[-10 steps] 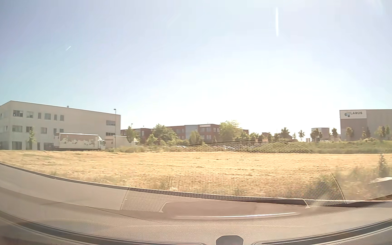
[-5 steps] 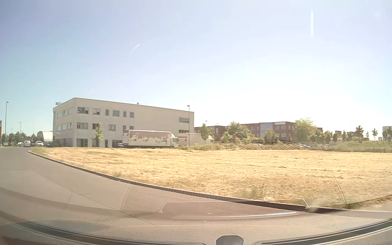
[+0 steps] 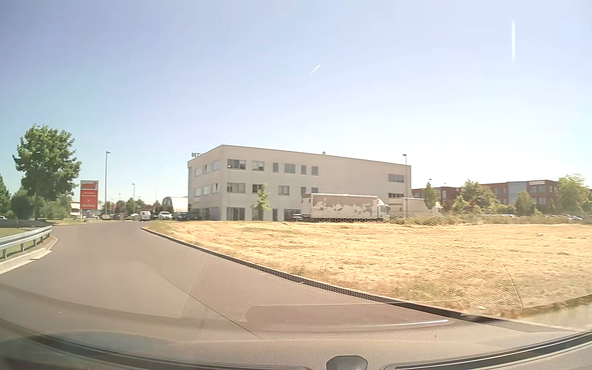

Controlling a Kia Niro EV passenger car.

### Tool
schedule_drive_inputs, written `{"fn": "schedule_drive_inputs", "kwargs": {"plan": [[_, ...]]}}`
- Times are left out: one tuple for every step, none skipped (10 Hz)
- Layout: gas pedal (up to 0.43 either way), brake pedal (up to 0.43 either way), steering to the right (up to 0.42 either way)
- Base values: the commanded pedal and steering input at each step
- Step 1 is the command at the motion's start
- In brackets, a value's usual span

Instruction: Follow the waypoints while adhering to traffic rules and regulations

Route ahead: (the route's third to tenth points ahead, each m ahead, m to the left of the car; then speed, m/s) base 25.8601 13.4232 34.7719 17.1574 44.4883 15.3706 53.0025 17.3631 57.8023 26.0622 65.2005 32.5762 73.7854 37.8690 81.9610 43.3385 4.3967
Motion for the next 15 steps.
{"fn": "schedule_drive_inputs", "kwargs": {"plan": [[0.22, 0.03, -0.473], [0.22, 0.03, -0.432], [0.228, 0.03, -0.385], [0.228, 0.03, -0.346], [0.228, 0.03, -0.301], [0.228, 0.03, -0.253], [0.24, 0.03, -0.207], [0.24, 0.03, -0.176], [0.248, 0.03, -0.14], [0.248, 0.03, -0.104], [0.248, 0.03, -0.084], [0.248, 0.03, -0.079], [0.248, 0.03, -0.079], [0.248, 0.03, -0.081], [0.248, 0.03, -0.081]]}}
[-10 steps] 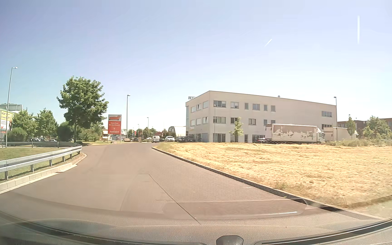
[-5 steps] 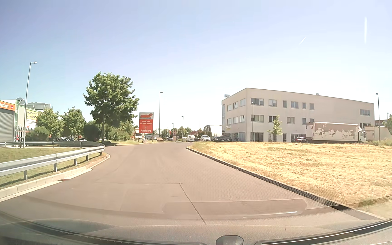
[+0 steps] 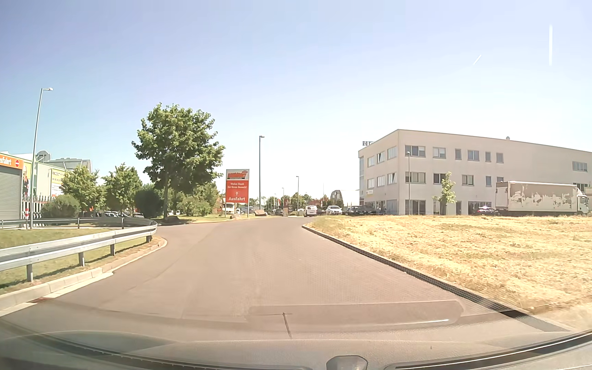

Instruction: Follow the waypoints while adhering to traffic rules and regulations

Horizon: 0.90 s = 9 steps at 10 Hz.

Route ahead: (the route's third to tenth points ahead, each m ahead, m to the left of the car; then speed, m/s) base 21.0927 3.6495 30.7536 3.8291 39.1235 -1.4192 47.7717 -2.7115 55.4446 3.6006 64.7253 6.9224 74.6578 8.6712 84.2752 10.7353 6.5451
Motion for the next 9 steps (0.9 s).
{"fn": "schedule_drive_inputs", "kwargs": {"plan": [[0.248, 0.03, -0.081], [0.248, 0.03, -0.081], [0.24, 0.03, -0.081], [0.24, 0.03, -0.081], [0.228, 0.03, -0.079], [0.197, 0.03, -0.078], [0.169, 0.03, -0.073], [0.157, 0.03, -0.066], [0.15, 0.03, -0.06]]}}
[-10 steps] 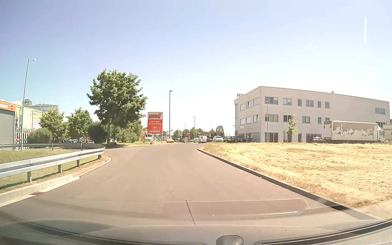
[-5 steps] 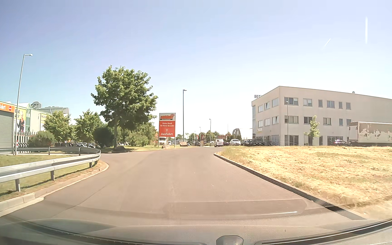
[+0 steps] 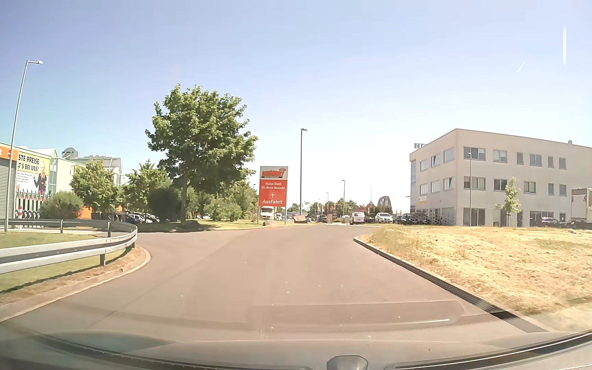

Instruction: Follow the waypoints while adhering to traffic rules and regulations

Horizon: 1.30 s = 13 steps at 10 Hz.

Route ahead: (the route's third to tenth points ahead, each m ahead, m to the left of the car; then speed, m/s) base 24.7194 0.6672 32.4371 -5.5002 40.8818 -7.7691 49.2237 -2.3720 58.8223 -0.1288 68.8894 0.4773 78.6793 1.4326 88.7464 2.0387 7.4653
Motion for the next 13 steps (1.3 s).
{"fn": "schedule_drive_inputs", "kwargs": {"plan": [[0.118, 0.03, -0.054], [0.079, 0.03, -0.049], [0.028, 0.03, -0.044], [0.0, 0.03, -0.04], [0.0, 0.03, -0.034], [0.0, 0.03, -0.024], [0.0, 0.03, -0.016], [0.0, 0.03, -0.006], [0.0, 0.03, 0.003], [0.0, 0.03, 0.01], [0.0, 0.03, 0.02], [0.0, 0.03, 0.029], [0.0, 0.03, 0.038]]}}
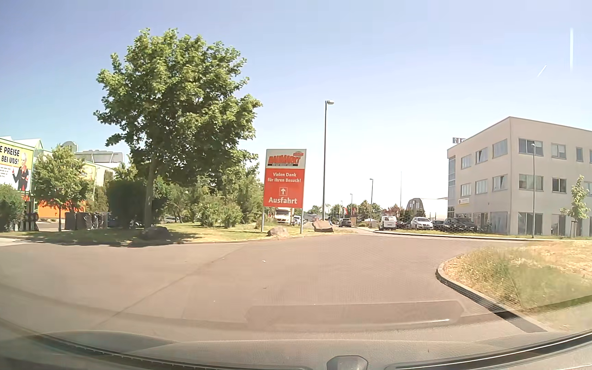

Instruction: Follow the waypoints while adhering to traffic rules and regulations

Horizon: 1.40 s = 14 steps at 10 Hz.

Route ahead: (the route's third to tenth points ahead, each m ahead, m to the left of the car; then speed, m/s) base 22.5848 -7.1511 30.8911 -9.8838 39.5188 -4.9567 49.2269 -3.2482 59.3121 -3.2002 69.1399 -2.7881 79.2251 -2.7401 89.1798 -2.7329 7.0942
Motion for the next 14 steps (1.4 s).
{"fn": "schedule_drive_inputs", "kwargs": {"plan": [[0.0, 0.03, 0.046], [0.0, 0.03, 0.058], [0.0, 0.03, 0.07], [0.0, 0.03, 0.079], [0.0, 0.03, 0.091], [0.0, 0.03, 0.103], [0.0, 0.03, 0.115], [0.0, 0.03, 0.13], [0.0, 0.03, 0.145], [0.0, 0.055, 0.163], [0.0, 0.085, 0.183], [0.0, 0.128, 0.202], [0.0, 0.14, 0.213], [0.0, 0.146, 0.224]]}}
